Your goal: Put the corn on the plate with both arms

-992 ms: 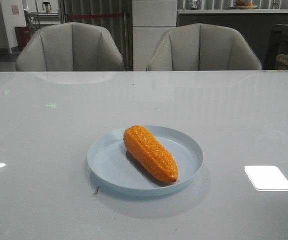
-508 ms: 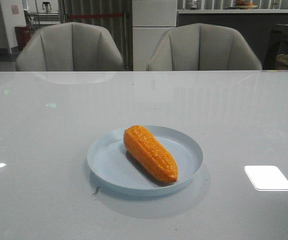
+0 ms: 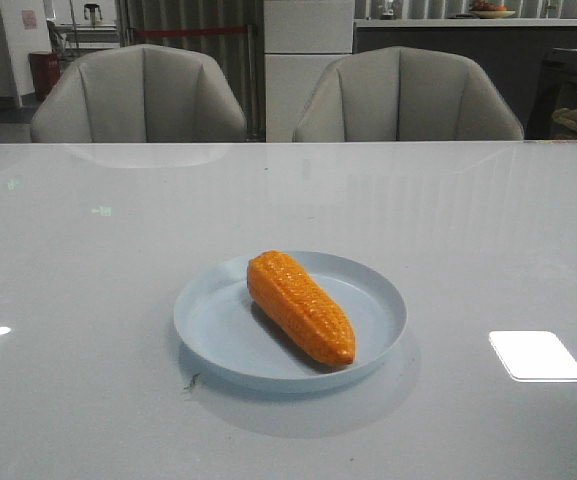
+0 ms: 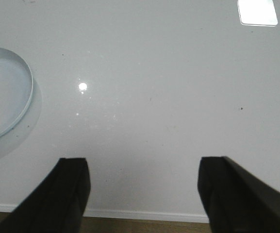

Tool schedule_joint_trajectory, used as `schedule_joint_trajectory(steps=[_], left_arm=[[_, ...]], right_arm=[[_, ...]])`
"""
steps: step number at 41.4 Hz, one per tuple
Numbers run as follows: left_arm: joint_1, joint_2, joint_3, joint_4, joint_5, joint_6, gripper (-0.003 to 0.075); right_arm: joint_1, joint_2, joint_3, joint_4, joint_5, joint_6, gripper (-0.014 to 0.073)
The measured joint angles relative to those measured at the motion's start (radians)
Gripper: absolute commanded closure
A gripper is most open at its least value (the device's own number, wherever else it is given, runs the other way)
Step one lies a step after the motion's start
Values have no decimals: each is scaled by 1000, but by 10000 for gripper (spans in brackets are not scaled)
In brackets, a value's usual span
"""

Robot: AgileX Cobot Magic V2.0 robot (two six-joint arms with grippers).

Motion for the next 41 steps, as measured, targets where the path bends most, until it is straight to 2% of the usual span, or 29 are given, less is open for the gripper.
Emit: schedule_joint_trajectory(steps=[7, 16, 24, 34, 41], left_arm=[[0, -95, 23, 4, -23, -8, 624], [-2, -361, 197, 62, -317, -166, 624], [-48, -599, 361, 220, -506, -203, 624], [-72, -795, 514, 286, -548, -205, 624], [-72, -805, 626, 286, -604, -207, 624]], right_arm=[[0, 0, 0, 1, 0, 2, 22], [0, 0, 0, 1, 0, 2, 22], [0, 0, 0, 1, 0, 2, 22], [0, 0, 0, 1, 0, 2, 22], [0, -2, 0, 2, 0, 2, 22]])
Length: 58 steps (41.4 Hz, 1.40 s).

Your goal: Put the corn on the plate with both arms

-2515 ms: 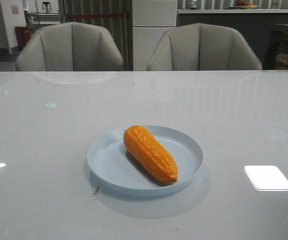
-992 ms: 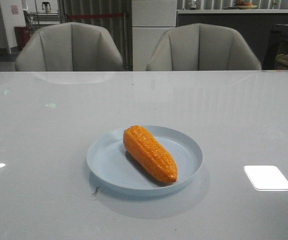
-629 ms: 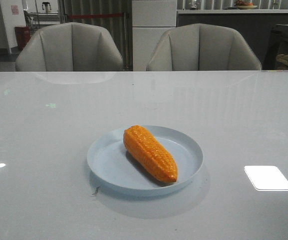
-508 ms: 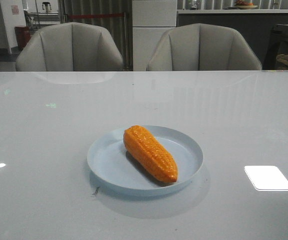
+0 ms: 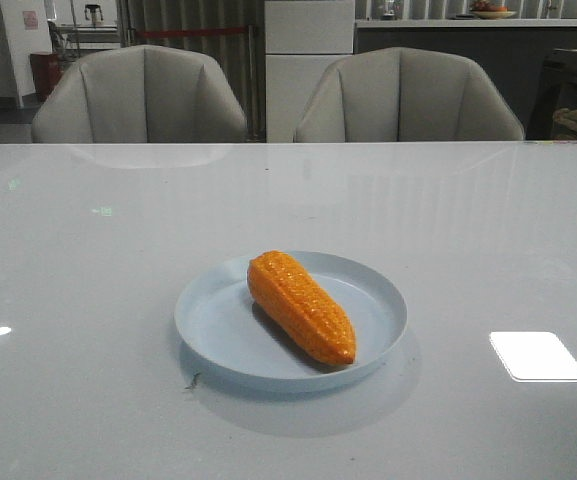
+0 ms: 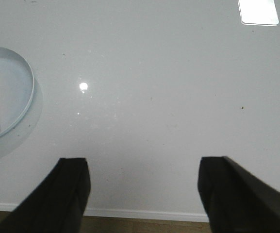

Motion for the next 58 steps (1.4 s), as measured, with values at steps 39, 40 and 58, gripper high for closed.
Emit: schedule_joint_trajectory(steps=[39, 40, 58], left_arm=[[0, 0, 2, 0, 49, 0, 624], [0, 0, 2, 0, 49, 0, 624], [0, 0, 2, 0, 49, -2, 624]], right_arm=[[21, 0, 0, 2, 2, 1, 22], [21, 0, 0, 2, 2, 1, 22], [50, -232, 77, 0, -48, 1, 39]])
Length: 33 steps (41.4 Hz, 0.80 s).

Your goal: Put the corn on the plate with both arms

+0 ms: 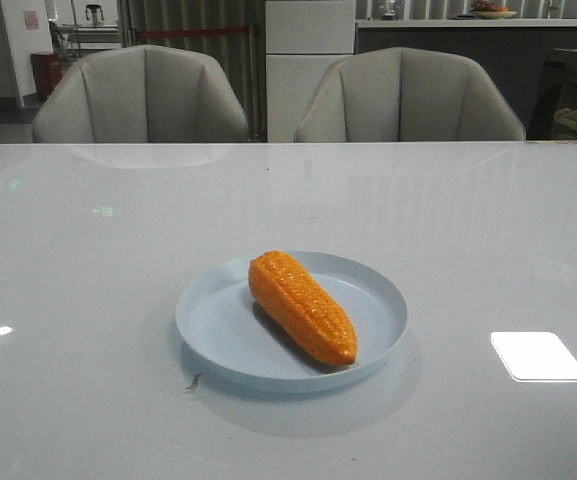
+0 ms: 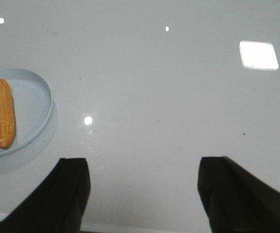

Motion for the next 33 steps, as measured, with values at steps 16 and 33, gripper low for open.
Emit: schedule_joint_trajectory(steps=[16, 33], left_arm=[[0, 0, 0, 0, 0, 0, 624], [0, 0, 0, 0, 2, 0, 624]], right_arm=[[26, -341, 162, 2, -219, 0, 532], [26, -370, 458, 120, -649, 0, 538]])
